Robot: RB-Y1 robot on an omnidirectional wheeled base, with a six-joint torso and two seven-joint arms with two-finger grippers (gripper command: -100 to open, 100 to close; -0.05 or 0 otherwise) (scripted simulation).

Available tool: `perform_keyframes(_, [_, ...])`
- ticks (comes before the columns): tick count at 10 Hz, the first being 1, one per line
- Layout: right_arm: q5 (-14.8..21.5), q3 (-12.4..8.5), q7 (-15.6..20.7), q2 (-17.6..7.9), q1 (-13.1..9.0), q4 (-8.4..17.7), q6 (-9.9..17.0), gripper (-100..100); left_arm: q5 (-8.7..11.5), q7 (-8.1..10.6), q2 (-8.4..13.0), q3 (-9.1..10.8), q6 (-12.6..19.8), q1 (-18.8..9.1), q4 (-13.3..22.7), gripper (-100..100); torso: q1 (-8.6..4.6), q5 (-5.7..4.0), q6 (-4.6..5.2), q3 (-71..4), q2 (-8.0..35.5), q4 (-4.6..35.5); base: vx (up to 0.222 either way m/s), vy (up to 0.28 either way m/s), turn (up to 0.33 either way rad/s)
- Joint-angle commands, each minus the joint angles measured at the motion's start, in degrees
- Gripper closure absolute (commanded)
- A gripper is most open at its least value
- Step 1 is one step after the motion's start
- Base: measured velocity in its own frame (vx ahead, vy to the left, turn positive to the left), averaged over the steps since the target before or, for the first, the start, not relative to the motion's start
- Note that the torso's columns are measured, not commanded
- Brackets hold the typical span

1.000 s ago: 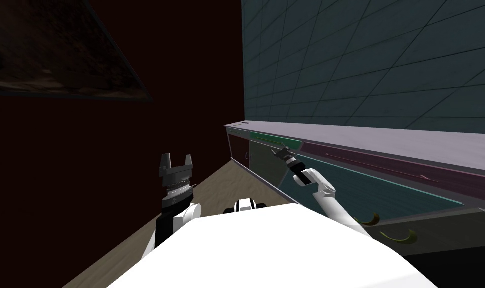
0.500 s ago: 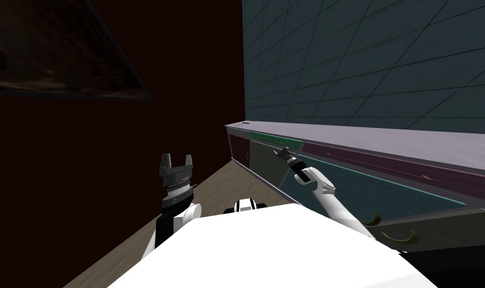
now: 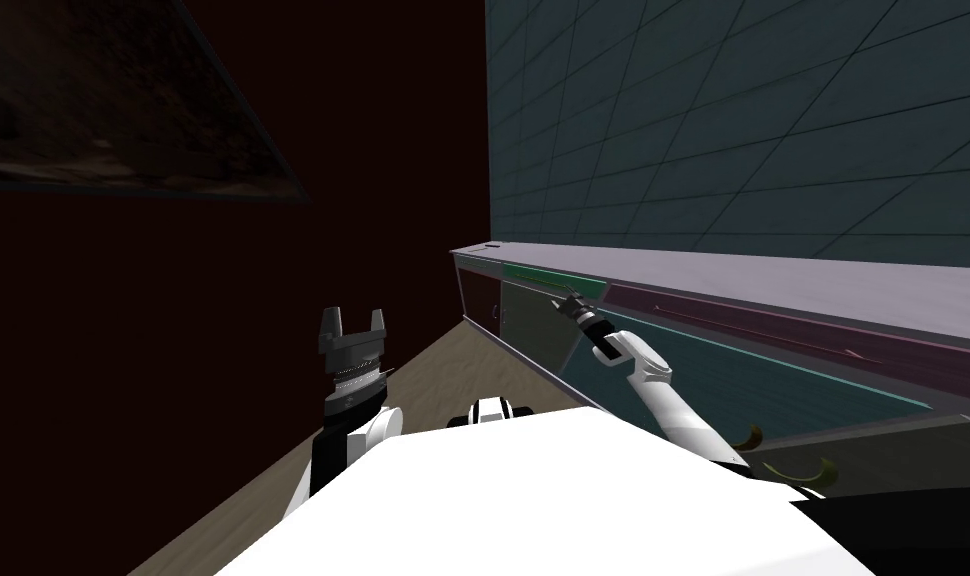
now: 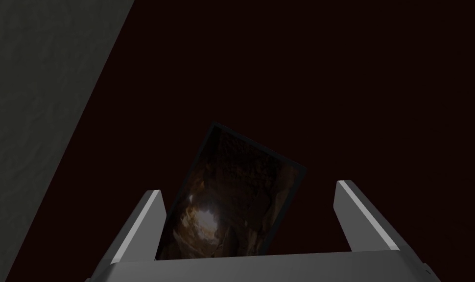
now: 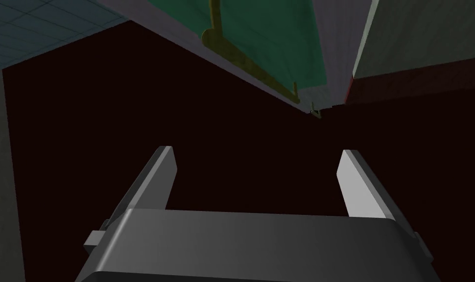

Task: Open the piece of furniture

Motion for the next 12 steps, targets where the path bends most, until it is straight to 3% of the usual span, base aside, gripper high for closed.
perform_keyframes(1, [1.4, -0.4, 3.6, -1.0, -1.2, 2.3, 0.9, -100, 0.0, 0.00, 0.0, 0.00, 0.0, 0.0, 0.0, 0, 0.02, 0.00, -0.01, 0.0, 0.0, 0.0, -0.001, 0.014, 0.000])
perform_keyframes(6, [5.1, -1.5, 12.3, -4.2, -4.2, 7.9, 2.8, -100, 0.0, 0.00, 0.0, 0.00, 0.0, 0.0, 0.0, 0, 0.01, 0.00, 0.00, 0.0, 0.0, 0.0, -0.002, 0.016, -0.007])
perform_keyframes(9, [6.4, -1.9, 15.2, -5.4, -5.1, 9.5, 3.3, -100, 0.0, 0.00, 0.0, 0.00, 0.0, 0.0, 0.0, 0, -0.01, 0.00, 0.00, 0.0, 0.0, 0.0, 0.003, 0.014, -0.003])
perform_keyframes(10, [6.1, -1.7, 14.4, -5.4, -5.1, 9.4, 3.2, -100, 0.0, 0.00, 0.0, 0.00, 0.0, 0.0, 0.0, 0, -0.01, -0.01, 0.00, 0.0, 0.0, 0.0, 0.000, 0.000, 0.000])
perform_keyframes(11, [6.9, 1.1, 12.6, -5.1, -8.0, 12.3, 6.1, -100, 0.0, 0.00, 0.0, 0.00, 0.0, 0.0, 0.0, 0, -0.02, -0.01, 0.00, 0.0, 0.0, 0.0, -0.066, -0.174, 0.378])
perform_keyframes(12, [6.9, 2.7, 12.6, -5.1, -8.9, 12.3, 7.6, -100, 0.0, 0.00, 0.0, 0.01, 0.0, 0.0, 0.0, 0, -0.51, -0.13, -0.11, 0.1, 0.1, 0.0, -0.079, -0.243, 0.333])
